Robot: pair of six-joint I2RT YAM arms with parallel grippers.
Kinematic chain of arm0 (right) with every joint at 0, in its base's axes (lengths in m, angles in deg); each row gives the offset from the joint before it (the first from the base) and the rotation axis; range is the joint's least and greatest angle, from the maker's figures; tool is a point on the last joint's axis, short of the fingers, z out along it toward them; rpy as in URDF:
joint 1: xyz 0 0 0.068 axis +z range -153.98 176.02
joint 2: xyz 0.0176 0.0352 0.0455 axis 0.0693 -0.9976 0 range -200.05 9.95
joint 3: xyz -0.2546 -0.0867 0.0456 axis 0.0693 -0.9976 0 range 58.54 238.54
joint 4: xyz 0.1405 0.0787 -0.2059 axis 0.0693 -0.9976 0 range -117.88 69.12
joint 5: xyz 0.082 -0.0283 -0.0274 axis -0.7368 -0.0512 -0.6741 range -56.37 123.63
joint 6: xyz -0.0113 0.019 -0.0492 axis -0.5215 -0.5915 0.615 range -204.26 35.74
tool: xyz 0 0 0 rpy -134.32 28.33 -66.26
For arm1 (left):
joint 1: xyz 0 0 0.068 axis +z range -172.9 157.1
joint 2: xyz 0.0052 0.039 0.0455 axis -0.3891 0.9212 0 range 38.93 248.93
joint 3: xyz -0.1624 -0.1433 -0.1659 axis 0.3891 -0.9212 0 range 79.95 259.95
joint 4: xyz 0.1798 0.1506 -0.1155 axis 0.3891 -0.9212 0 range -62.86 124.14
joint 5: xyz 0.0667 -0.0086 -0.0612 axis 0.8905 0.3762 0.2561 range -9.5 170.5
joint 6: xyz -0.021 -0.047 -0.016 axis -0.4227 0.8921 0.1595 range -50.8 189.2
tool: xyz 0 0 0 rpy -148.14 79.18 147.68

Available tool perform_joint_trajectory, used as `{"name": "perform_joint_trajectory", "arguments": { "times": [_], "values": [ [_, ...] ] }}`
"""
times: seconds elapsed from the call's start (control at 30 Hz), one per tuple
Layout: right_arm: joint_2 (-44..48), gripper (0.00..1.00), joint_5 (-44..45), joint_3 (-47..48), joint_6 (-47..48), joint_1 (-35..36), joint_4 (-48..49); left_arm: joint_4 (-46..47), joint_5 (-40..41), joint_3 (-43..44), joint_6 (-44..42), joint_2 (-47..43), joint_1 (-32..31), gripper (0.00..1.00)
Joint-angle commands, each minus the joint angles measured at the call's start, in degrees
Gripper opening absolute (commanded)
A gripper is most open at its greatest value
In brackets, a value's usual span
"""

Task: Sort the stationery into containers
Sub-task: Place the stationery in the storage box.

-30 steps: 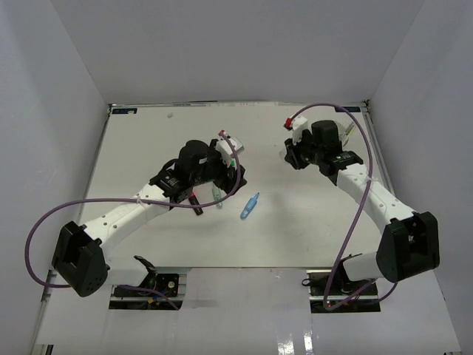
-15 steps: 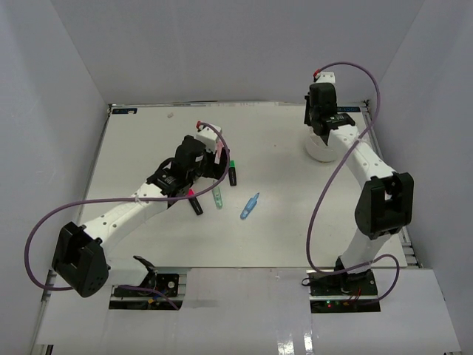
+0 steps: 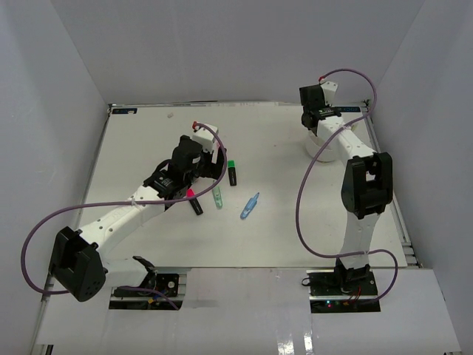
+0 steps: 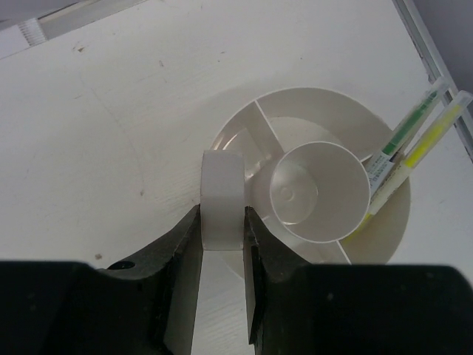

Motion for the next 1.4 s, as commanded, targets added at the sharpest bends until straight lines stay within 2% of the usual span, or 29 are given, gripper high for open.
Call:
{"name": "perform_joint_trajectory", "arguments": {
  "times": [0.0,0.37,0.43,0.5,0.57,0.63,0.7,0.73,0.8,0.83,1.03,1.17,1.27,1.37],
  "values": [
    [-1.75,0.08,2.44,3.84,-5.18,-0.76,0.81,1.19,0.64,-0.29,-0.39,-1.83,0.10,0.98],
    [-5.35,0.12,2.70,3.76,-10.19,-1.82,1.25,1.28,-0.77,-0.47,-0.39,-1.56,0.02,0.98],
    [-5.44,0.17,2.27,3.58,-10.54,-1.90,1.69,1.28,-0.77,-0.38,-0.48,-1.30,0.02,0.98],
    [-5.35,0.29,2.18,3.05,-10.81,-1.91,1.96,1.19,-0.77,-0.47,-0.56,-1.30,0.02,0.98],
    [-5.18,0.31,2.00,2.61,-10.81,-1.91,2.22,1.19,-0.77,-0.47,-0.56,-1.21,0.02,0.98],
    [-4.65,0.41,1.83,1.91,-10.81,-1.91,2.48,1.19,-1.03,-0.47,-0.56,-1.21,0.02,0.98],
    [-4.04,0.43,1.65,1.38,-10.72,-1.91,2.66,1.19,-1.21,-0.38,-0.65,-1.21,0.02,0.98],
    [-3.25,0.43,1.30,0.60,-10.63,-1.82,2.92,1.28,-1.47,-0.38,-0.56,-1.21,0.02,0.98],
    [-2.20,0.54,0.95,-0.37,-10.54,-1.91,3.54,1.19,-1.65,-0.38,-0.48,-1.30,0.02,0.98],
    [-1.15,0.55,0.60,-1.33,-10.37,-1.82,4.23,1.28,-1.65,-0.38,-0.48,-1.21,0.02,0.98],
    [4.30,0.56,-3.61,-5.20,-9.14,-1.82,6.26,1.10,-1.56,-0.20,0.40,-1.48,0.02,0.98],
    [10.37,0.57,-10.82,-12.65,-4.85,-1.82,11.43,0.23,-1.21,0.58,3.03,-1.74,0.02,0.98],
    [15.90,0.59,-16.88,-16.71,-2.55,-1.73,13.29,-2.06,0.37,2.16,7.25,-1.83,0.02,0.98],
    [21.53,0.63,-21.90,-20.48,1.22,-1.64,13.39,-8.97,3.43,4.35,14.09,-2.35,0.02,0.98]
  ]
}}
